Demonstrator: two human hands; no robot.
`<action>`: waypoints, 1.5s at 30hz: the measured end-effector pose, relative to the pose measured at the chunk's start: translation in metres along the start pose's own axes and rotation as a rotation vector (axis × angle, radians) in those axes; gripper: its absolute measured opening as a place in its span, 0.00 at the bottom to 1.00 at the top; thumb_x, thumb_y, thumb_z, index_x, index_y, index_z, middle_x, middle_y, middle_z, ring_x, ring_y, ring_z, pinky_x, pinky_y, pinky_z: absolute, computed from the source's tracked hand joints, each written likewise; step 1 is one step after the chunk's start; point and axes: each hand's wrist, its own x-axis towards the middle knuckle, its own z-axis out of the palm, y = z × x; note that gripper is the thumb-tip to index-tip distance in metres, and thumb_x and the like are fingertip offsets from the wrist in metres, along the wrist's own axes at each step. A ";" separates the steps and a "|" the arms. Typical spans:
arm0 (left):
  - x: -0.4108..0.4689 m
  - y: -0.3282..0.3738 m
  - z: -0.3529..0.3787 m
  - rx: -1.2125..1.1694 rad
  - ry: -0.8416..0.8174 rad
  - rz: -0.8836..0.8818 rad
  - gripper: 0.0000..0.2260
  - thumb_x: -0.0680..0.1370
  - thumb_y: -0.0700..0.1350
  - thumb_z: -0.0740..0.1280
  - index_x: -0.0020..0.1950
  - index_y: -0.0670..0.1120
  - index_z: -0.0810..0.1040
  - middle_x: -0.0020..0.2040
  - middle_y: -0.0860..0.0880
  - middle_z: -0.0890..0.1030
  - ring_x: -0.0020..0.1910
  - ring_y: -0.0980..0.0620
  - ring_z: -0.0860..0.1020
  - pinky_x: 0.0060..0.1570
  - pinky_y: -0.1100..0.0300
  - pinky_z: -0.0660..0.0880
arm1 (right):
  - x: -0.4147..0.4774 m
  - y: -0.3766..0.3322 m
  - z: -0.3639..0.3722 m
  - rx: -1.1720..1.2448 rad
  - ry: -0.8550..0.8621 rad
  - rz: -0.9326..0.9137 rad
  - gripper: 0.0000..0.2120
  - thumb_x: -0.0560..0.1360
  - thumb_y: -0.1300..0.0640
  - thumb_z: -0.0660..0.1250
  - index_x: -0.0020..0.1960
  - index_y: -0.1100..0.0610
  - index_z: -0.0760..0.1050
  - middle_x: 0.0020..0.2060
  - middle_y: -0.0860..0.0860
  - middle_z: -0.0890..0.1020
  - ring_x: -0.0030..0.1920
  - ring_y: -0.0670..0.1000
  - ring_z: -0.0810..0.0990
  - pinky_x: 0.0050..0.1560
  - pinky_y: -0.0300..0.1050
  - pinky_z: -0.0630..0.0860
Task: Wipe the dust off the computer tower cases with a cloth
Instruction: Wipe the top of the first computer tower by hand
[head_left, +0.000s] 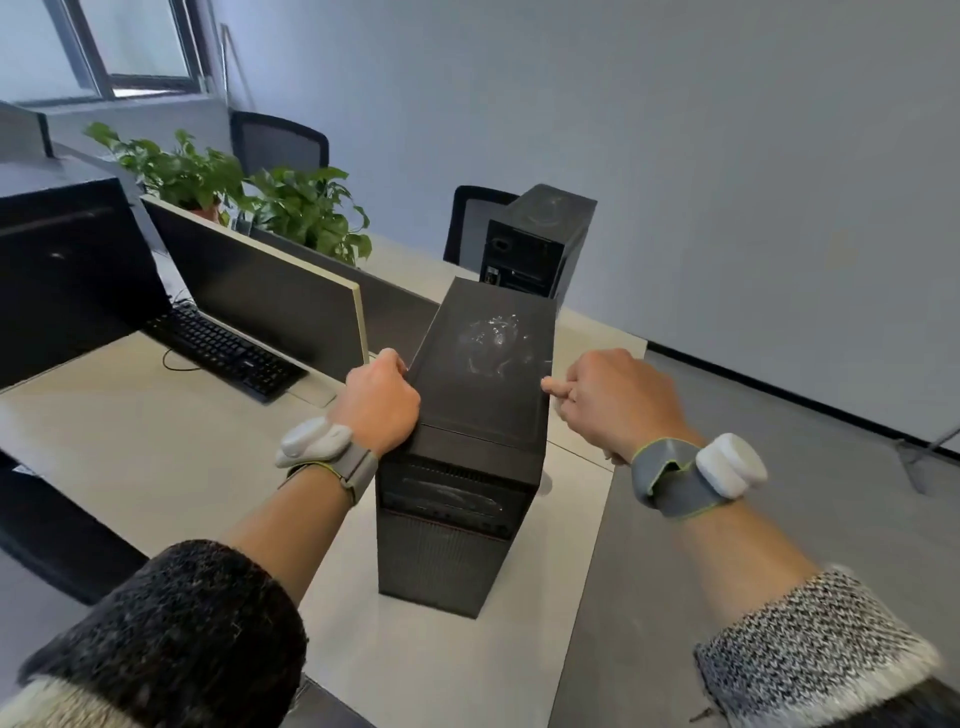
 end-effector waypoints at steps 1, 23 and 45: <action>0.003 0.006 -0.001 -0.013 0.001 -0.030 0.11 0.80 0.40 0.57 0.58 0.46 0.76 0.55 0.43 0.78 0.51 0.44 0.72 0.52 0.51 0.72 | 0.003 -0.005 -0.002 0.023 0.048 -0.028 0.16 0.84 0.45 0.63 0.43 0.53 0.78 0.43 0.51 0.82 0.37 0.57 0.82 0.41 0.50 0.81; 0.002 0.030 0.020 0.207 0.198 -0.233 0.13 0.84 0.45 0.55 0.58 0.41 0.77 0.58 0.37 0.80 0.56 0.34 0.78 0.50 0.48 0.72 | 0.027 0.022 0.004 0.114 0.017 -0.242 0.09 0.81 0.47 0.67 0.46 0.49 0.81 0.46 0.49 0.79 0.42 0.54 0.81 0.44 0.53 0.82; -0.001 0.035 0.021 0.241 0.203 -0.260 0.10 0.83 0.45 0.56 0.52 0.45 0.76 0.49 0.42 0.75 0.46 0.38 0.73 0.46 0.50 0.70 | 0.048 0.028 0.026 0.285 0.163 -0.153 0.08 0.80 0.48 0.68 0.45 0.50 0.81 0.46 0.47 0.75 0.42 0.52 0.77 0.40 0.47 0.75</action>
